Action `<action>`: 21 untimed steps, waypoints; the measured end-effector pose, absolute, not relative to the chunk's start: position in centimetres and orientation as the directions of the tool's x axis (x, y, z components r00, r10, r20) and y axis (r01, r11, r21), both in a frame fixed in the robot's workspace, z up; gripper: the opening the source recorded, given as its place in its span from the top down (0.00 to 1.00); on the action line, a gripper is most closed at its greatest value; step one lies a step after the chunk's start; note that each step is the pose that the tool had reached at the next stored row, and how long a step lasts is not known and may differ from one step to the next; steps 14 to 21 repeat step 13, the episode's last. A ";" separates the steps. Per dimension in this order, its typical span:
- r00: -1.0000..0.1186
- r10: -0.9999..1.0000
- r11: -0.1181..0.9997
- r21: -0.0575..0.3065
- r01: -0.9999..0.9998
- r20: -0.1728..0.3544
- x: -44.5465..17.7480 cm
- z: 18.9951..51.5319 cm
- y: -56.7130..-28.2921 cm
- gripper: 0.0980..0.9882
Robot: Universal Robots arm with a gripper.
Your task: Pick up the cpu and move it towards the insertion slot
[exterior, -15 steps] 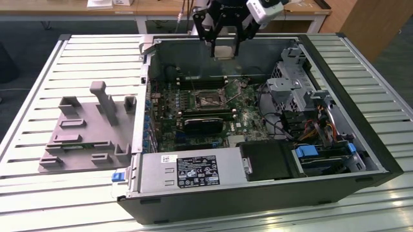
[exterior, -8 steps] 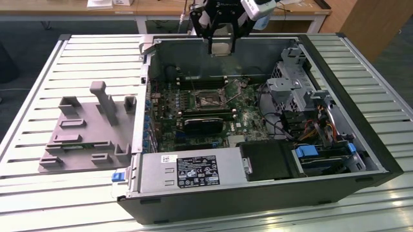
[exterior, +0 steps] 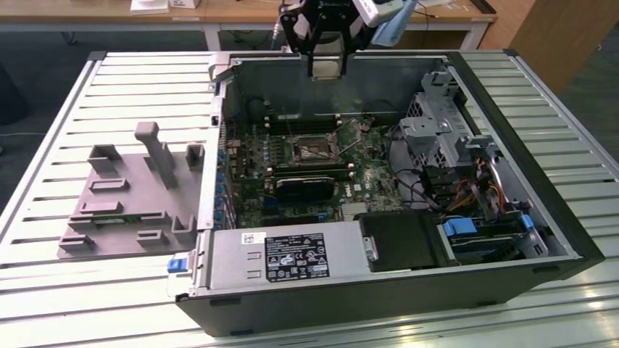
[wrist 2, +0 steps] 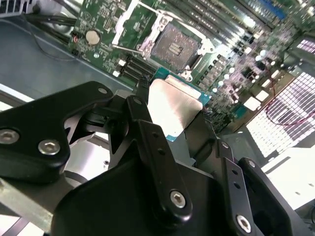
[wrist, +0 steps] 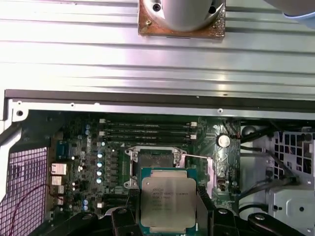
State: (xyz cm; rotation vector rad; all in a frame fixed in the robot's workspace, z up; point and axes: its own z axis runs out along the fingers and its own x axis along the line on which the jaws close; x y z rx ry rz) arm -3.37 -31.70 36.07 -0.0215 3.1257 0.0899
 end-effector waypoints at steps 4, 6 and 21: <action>-1.000 -0.013 0.998 0.057 -0.014 -0.017 -3.6 35.7 -31.0 0.51; -1.000 -0.013 0.998 0.057 -0.014 -0.018 -3.7 35.4 -30.8 0.51; -1.000 -0.013 0.998 0.057 -0.014 -0.018 -3.7 35.4 -30.7 0.51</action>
